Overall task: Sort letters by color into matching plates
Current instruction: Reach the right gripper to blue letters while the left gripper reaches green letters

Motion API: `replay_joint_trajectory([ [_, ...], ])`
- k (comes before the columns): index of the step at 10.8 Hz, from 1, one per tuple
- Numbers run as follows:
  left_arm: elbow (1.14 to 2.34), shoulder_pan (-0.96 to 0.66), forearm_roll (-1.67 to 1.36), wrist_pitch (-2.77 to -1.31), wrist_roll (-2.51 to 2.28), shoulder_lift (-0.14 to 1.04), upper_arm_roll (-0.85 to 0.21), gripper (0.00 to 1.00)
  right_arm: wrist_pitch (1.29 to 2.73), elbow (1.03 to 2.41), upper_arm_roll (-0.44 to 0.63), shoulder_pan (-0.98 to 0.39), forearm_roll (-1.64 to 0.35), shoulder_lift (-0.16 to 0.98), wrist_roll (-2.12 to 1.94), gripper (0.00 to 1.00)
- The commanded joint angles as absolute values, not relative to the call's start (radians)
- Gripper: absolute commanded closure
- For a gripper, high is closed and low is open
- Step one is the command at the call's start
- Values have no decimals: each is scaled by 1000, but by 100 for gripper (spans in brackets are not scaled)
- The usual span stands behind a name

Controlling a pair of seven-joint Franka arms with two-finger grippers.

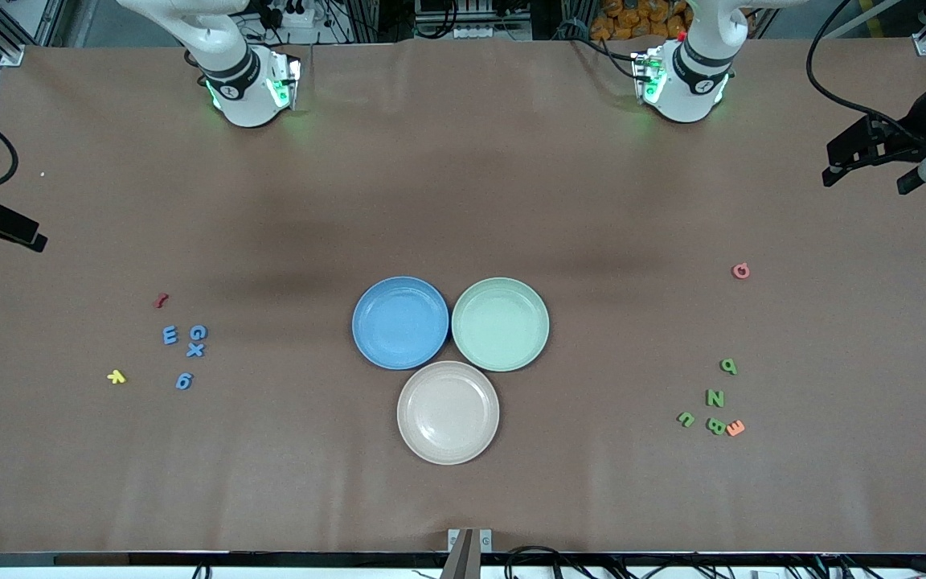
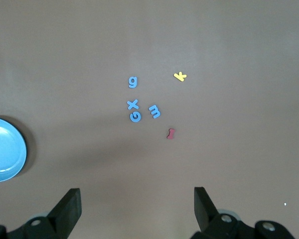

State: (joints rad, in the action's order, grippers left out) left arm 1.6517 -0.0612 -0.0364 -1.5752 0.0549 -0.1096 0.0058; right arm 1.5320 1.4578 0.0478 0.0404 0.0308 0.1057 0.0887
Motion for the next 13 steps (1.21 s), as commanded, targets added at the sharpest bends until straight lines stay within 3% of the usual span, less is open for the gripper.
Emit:
replay_joint_trajectory([
  [1, 1654, -60, -46, -1585, 49, -110, 3, 0, 1531, 1457, 44, 35, 54, 95, 106, 0],
  [6, 1663, -60, -48, -1585, 41, -112, 3, 0, 1531, 1457, 43, 35, 54, 94, 97, 0],
  [13, 1775, -58, -40, -1664, 46, -109, -18, 0, 1549, 1463, 43, 38, 49, 100, 97, 0],
])
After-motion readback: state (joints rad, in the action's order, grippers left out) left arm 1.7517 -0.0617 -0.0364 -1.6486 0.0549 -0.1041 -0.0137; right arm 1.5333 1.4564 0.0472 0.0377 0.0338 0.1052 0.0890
